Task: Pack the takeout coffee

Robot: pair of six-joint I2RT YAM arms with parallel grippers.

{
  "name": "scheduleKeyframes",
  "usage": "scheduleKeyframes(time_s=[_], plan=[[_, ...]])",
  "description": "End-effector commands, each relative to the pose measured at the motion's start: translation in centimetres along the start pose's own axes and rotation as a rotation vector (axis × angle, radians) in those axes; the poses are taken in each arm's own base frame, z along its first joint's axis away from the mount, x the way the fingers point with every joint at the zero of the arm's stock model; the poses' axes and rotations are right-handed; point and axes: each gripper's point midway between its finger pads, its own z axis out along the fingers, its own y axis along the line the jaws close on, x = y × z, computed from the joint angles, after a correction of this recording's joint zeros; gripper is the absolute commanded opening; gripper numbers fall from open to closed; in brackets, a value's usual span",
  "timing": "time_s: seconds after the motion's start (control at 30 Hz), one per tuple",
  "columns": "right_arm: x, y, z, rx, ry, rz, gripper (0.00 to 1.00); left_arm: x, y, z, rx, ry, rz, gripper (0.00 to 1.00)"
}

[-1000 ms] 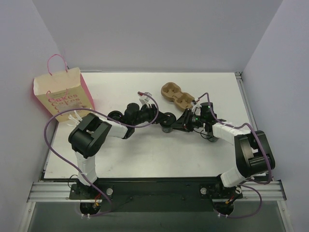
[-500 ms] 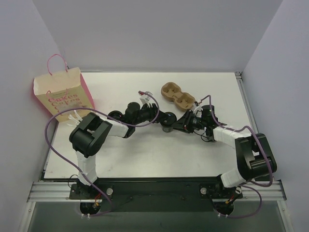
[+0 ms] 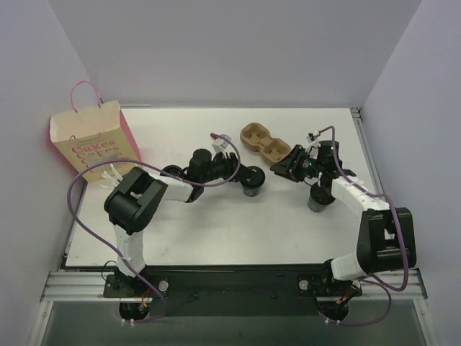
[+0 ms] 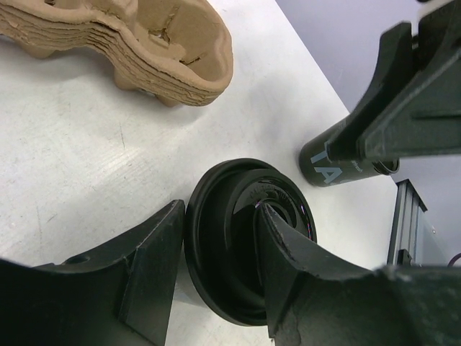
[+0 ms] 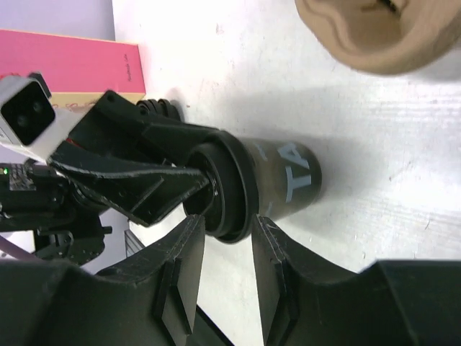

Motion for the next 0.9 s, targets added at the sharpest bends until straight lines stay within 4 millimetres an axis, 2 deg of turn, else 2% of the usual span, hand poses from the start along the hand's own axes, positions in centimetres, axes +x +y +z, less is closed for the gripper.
scheduleKeyframes(time_s=[0.0, 0.13, 0.47, 0.63, 0.87], plan=[[-2.0, 0.8, 0.6, -0.038, 0.013, -0.054, 0.33, 19.6, 11.1, -8.8, -0.414, 0.621, -0.124, 0.52], [-2.4, 0.5, 1.7, -0.062, 0.028, -0.046, 0.33, 19.8, 11.1, -8.6, -0.405, 0.626, -0.129, 0.52], [-0.8, 0.2, 2.6, -0.124, 0.083, -0.026, 0.33, 20.0, 11.4, -8.6, -0.41, 0.625, -0.136, 0.52], [0.3, -0.9, 3.1, -0.099, 0.1, -0.004, 0.32, 20.1, 11.3, -8.7, -0.411, 0.625, -0.139, 0.53], [1.2, -0.8, 4.1, -0.101, 0.118, -0.003, 0.29, 20.1, 11.3, -8.7, -0.41, 0.625, -0.141, 0.52]])
